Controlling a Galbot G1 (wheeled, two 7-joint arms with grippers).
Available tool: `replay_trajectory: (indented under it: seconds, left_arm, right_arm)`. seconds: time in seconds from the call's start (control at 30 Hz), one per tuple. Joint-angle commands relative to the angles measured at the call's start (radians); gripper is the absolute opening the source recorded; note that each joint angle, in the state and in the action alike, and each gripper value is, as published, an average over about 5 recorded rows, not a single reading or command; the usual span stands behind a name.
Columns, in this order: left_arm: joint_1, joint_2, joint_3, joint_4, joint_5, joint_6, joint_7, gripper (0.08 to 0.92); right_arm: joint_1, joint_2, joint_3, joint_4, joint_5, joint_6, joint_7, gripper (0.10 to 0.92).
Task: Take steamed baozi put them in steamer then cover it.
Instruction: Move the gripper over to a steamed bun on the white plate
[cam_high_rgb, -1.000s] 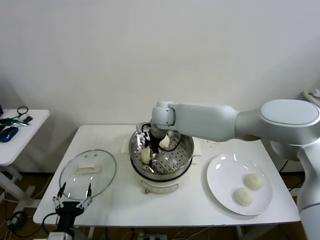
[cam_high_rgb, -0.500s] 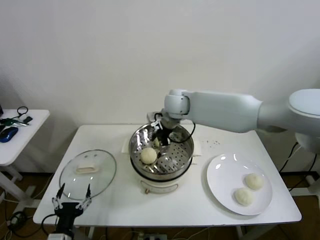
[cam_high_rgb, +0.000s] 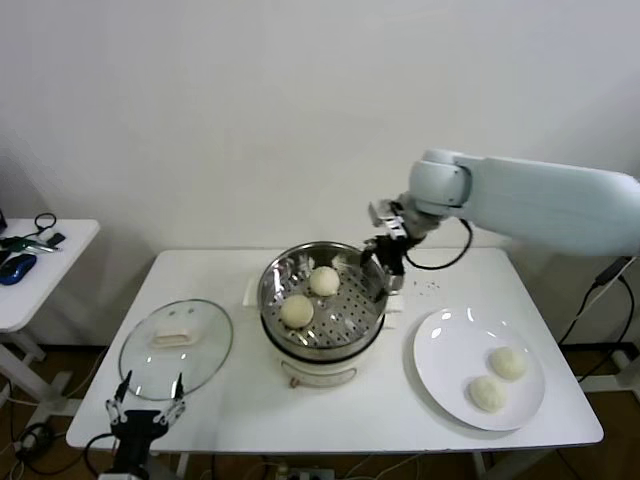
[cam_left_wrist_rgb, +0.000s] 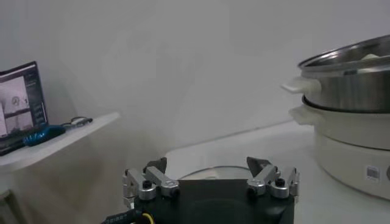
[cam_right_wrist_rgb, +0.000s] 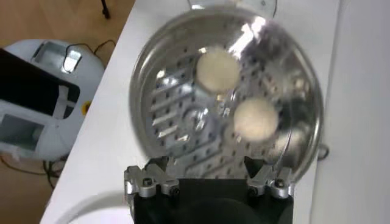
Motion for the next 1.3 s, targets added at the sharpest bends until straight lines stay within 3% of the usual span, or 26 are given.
replay_trajectory:
  seconds: [0.03, 0.27, 0.63, 1.3]
  left_arm:
    - [0.009, 0.004, -0.002, -0.024, 0.010, -0.024, -0.008, 0.823]
    - [0.021, -0.002, -0.002, -0.030, 0.027, -0.014, -0.011, 0.823]
    - [0.026, -0.012, 0.004, -0.031, 0.026, -0.001, -0.010, 0.823]
    - [0.019, -0.020, 0.005, -0.004, 0.044, 0.004, -0.012, 0.823]
  right_arm:
    - [-0.026, -0.255, -0.031, 0.105, -0.143, 0.024, -0.024, 0.823]
    - [-0.197, -0.386, 0.006, 0.118, -0.288, 0.033, -0.033, 0.823]
    - [-0.571, -0.458, 0.265, 0.038, -0.444, 0.041, -0.042, 0.823]
    - [-0.724, -0.353, 0.394, -0.071, -0.508, 0.055, -0.036, 0.823]
